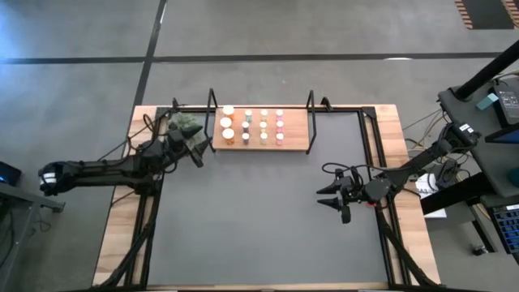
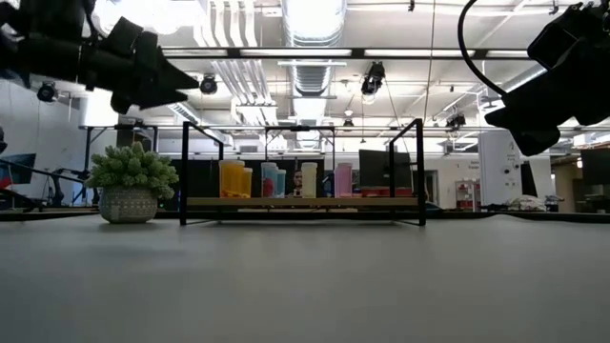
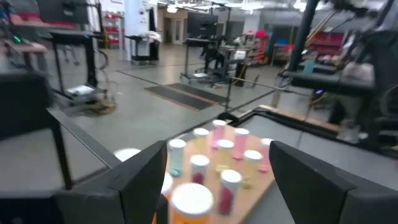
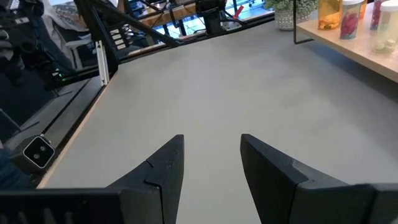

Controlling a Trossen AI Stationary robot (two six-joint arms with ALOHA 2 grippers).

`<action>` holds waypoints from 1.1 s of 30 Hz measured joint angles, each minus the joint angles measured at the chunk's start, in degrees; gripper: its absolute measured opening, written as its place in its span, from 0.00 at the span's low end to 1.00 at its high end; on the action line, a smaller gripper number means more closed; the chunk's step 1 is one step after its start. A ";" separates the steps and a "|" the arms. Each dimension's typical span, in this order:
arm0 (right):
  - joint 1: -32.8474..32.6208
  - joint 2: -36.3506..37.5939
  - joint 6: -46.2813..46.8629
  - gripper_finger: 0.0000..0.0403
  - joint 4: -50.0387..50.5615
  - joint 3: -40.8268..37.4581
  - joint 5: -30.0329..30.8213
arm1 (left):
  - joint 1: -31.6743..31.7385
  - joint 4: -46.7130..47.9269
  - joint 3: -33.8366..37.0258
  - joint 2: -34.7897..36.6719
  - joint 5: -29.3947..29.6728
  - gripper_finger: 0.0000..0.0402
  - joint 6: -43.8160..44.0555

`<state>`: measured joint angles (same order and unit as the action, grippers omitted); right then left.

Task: Pick and place medicine bottles onto shelf by color
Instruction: Return to Home Position

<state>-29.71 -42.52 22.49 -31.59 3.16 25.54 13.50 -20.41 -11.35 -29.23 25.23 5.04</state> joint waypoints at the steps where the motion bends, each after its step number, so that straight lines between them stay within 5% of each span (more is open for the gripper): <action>1: 0.00 0.00 0.01 0.37 0.00 0.00 0.01 | 0.00 -0.90 0.96 0.15 -0.70 0.67 1.28; 33: 0.02 0.00 0.00 0.37 -0.01 0.00 0.01 | 0.00 -3.70 10.86 5.38 -10.00 0.67 5.11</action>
<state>-29.69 -42.52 22.49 -31.60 3.16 25.55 13.50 -24.11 -0.49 -23.85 15.23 10.15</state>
